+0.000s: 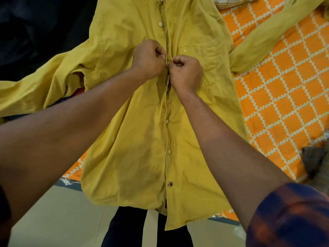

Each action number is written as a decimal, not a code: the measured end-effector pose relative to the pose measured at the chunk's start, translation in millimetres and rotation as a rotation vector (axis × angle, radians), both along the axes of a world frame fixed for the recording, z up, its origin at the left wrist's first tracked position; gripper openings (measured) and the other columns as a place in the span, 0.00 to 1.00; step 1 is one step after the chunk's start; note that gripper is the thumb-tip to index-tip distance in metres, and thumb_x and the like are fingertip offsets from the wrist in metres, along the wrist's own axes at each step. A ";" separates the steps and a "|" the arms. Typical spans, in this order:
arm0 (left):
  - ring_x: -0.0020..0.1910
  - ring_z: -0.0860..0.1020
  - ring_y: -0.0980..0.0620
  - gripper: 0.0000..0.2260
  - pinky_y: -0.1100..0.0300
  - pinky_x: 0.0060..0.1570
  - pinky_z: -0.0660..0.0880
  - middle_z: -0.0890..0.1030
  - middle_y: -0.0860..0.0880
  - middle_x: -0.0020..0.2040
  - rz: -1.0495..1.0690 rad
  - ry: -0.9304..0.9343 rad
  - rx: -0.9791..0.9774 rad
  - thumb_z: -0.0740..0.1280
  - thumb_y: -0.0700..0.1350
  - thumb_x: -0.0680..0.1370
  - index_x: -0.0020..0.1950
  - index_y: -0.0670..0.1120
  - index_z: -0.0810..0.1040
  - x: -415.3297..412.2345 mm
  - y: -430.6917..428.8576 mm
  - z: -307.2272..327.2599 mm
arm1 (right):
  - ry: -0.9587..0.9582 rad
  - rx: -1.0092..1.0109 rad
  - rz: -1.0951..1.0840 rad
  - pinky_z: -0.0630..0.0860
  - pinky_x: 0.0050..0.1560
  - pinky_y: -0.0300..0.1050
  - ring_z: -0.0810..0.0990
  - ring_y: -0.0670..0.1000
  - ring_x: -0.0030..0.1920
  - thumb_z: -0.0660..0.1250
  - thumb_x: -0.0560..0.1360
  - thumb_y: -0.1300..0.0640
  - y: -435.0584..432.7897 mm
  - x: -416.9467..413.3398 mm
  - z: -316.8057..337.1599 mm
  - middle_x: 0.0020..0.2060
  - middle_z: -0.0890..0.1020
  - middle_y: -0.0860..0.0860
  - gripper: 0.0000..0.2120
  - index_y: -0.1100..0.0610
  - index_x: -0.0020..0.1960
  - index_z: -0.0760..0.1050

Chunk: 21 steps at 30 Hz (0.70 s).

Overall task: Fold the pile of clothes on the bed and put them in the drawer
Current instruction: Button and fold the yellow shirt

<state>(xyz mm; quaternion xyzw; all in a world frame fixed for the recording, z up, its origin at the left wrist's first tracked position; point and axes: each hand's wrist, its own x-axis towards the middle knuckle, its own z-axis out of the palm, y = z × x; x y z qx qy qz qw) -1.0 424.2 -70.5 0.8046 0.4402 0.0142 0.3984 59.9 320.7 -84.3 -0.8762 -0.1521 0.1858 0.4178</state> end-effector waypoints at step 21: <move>0.40 0.81 0.53 0.09 0.52 0.48 0.83 0.82 0.50 0.37 0.225 -0.065 -0.277 0.70 0.37 0.75 0.37 0.49 0.81 8.8 -0.2 -5.6 | 0.142 0.060 -0.008 0.67 0.32 0.34 0.72 0.36 0.26 0.75 0.73 0.57 -2.0 -3.4 -10.2 0.23 0.75 0.36 0.15 0.46 0.30 0.77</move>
